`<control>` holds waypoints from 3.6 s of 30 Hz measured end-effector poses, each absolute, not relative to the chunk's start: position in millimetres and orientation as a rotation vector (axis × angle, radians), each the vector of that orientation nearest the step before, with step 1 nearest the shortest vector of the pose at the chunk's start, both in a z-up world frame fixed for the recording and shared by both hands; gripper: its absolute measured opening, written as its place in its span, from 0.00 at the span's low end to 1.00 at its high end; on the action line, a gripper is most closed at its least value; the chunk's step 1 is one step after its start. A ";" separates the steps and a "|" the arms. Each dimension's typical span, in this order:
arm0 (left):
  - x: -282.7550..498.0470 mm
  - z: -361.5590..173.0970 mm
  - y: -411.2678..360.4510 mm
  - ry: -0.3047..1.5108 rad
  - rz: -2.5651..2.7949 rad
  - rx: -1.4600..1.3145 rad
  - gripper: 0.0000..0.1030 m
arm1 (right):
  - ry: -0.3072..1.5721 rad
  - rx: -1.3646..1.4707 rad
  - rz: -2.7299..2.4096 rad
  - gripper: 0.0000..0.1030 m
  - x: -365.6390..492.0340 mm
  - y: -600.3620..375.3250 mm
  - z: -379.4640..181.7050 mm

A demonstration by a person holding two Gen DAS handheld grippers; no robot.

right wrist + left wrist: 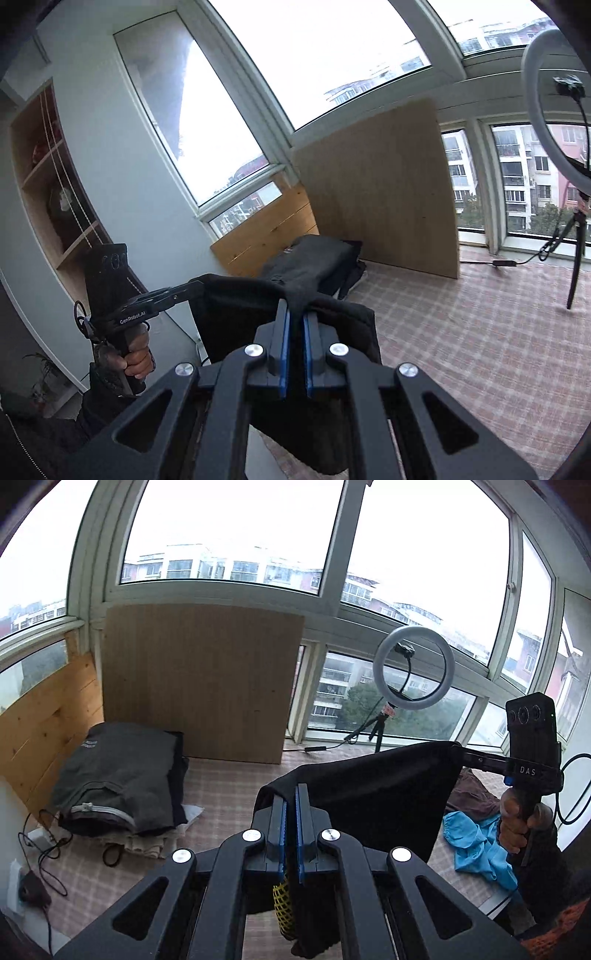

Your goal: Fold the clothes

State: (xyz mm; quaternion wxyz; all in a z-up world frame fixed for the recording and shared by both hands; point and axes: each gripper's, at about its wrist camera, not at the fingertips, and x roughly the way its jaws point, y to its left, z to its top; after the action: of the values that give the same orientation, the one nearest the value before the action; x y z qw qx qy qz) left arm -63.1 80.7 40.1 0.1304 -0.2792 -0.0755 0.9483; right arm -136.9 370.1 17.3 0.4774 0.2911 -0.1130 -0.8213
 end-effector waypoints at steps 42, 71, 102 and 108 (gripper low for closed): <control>-454.7 -97.9 -219.1 -0.045 2.644 -1.263 0.03 | -0.270 1.199 -2.180 0.06 -448.0 7.0 -118.7; -376.3 -94.2 -230.9 -0.021 2.766 -1.384 0.23 | 0.089 1.204 -2.191 0.28 -352.6 -10.3 -104.4; -65.0 -57.9 -47.1 -0.252 2.745 -1.355 0.64 | 0.084 1.166 -2.549 0.59 -85.7 189.4 -60.4; -22.5 -53.5 -4.5 -0.235 2.808 -1.327 0.64 | 0.093 1.193 -2.551 0.59 -59.6 242.3 -58.3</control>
State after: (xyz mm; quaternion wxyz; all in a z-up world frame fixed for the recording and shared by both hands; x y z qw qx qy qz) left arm -22.5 -4.5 -53.5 0.0137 -0.4260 -0.0754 0.9015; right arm -59.6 242.3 -58.3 0.1614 0.4179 0.0326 -0.8934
